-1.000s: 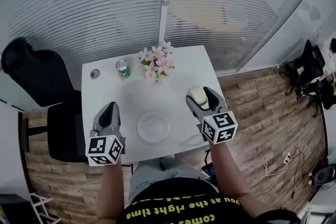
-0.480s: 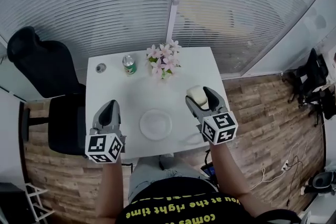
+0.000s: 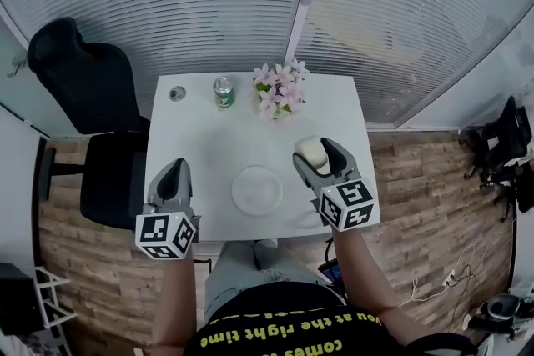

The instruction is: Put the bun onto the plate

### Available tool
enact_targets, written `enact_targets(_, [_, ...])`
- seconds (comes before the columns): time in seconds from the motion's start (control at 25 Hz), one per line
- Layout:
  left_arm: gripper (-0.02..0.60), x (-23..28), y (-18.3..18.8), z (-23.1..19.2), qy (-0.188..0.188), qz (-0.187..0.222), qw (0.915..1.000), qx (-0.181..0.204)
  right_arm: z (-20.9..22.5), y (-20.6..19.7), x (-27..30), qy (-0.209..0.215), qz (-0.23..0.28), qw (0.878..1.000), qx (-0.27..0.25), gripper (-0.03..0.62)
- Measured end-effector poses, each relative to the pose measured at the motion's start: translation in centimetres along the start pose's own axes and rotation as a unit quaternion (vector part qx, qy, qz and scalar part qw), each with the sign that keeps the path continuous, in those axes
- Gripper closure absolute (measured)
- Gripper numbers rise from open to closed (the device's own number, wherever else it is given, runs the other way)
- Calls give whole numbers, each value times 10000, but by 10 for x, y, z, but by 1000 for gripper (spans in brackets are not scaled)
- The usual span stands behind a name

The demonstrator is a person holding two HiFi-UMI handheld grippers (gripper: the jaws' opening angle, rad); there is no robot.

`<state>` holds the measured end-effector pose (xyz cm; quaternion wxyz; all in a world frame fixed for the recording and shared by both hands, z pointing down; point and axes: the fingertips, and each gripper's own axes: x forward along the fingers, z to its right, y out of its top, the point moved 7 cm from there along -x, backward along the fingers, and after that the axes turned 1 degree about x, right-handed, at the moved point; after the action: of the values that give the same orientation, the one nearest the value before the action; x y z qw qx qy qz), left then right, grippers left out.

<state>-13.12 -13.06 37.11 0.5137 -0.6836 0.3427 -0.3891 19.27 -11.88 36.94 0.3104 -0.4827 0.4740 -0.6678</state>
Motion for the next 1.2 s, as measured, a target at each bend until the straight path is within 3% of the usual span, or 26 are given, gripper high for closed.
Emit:
enact_targets(0.72, [580,-38,-17,-19,545,-68,9983,-183,-45,-14,29,715,-212,9971,-119,276])
enact_targets(1.2, [580,-40,-34,-27,694,-195,9969,-310,-64,-38,49,1046,-492,9932,-144,275])
